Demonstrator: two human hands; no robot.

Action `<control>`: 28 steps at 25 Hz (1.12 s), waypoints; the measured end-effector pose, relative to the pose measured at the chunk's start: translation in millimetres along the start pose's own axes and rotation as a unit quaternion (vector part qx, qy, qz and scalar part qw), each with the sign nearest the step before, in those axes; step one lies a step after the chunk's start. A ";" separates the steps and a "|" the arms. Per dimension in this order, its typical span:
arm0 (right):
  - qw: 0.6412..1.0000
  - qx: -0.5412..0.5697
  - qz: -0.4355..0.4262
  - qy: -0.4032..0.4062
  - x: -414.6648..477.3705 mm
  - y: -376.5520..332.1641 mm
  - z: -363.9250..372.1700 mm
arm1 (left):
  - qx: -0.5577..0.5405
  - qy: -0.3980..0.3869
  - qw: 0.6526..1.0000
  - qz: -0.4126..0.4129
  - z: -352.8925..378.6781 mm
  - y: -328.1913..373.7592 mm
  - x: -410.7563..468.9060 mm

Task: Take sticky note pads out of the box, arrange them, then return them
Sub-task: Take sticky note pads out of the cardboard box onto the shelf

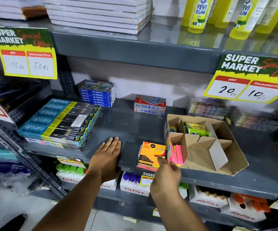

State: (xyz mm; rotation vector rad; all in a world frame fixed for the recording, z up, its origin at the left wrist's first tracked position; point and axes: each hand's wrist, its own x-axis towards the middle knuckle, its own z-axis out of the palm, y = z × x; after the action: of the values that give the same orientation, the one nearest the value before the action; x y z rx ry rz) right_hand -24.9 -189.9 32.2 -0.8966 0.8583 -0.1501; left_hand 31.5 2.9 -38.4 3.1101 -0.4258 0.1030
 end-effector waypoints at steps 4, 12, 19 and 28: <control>0.996 -0.016 -0.080 -0.027 -16.6 -8.5 -16.6 | -0.014 0.003 1.000 0.002 0.4 -2.8 0.3; 0.564 -0.576 -0.512 -0.295 -5.3 -73.4 4.3 | 0.002 -0.044 0.998 0.040 -9.6 -16.9 3.1; 0.222 -0.812 -0.461 -0.279 36.5 -81.7 37.4 | 0.007 0.000 1.000 0.001 -4.0 -20.6 -0.7; 0.273 -0.798 -0.446 -0.299 51.1 -80.8 37.2 | 0.013 -0.003 1.000 -0.002 0.8 -21.8 0.8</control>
State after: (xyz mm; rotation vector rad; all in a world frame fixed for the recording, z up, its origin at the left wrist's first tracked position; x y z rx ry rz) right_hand 53.7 -241.3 73.6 -3.0698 -0.8422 0.2085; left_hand 38.1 23.7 -39.0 3.1371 -0.4228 0.0996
